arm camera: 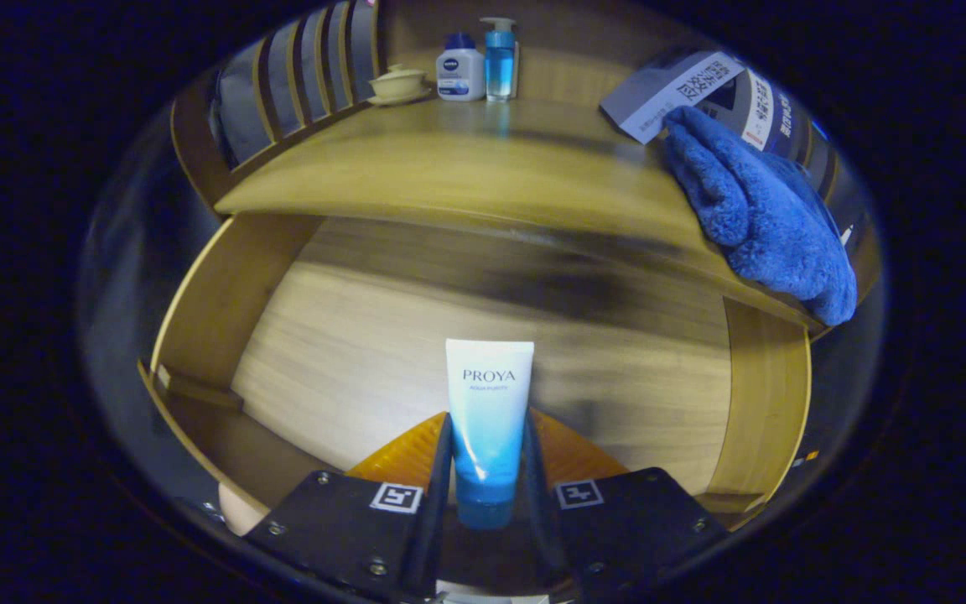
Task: Pull open the drawer, take out the items inside it, and place them on the countertop above the cabinet.
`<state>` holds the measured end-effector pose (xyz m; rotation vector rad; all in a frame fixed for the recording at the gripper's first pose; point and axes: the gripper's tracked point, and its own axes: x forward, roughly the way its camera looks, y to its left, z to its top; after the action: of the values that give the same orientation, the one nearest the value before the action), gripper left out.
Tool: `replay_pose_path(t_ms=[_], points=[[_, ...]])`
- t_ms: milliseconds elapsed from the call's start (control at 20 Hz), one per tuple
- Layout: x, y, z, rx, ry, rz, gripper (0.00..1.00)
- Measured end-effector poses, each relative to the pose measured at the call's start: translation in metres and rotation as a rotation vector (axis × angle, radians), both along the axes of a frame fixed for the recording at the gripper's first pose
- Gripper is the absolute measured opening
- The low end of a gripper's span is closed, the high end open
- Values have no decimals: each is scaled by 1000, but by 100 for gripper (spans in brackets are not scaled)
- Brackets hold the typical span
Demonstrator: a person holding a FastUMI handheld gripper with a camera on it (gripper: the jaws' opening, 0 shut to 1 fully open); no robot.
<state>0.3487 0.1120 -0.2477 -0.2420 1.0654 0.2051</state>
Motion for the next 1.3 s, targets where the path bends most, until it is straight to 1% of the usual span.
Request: replay_pose_path(t_ms=[50, 150, 300, 500, 700, 800, 950, 1150, 1300], points=[[-6, -2, 6, 7, -12, 0, 43], [-5, -2, 20, 20, -41, 0, 43], [5, 3, 46, 55, -105, -12, 43], [35, 12, 81, 86, -228, -28, 43], [74, 25, 101, 155, -347, -87, 43], [99, 28, 109, 167, -418, -111, 43], [129, 32, 115, 161, -496, -130, 43], [155, 42, 111, 171, -505, -158, 43], [173, 42, 103, 137, -514, -164, 43]])
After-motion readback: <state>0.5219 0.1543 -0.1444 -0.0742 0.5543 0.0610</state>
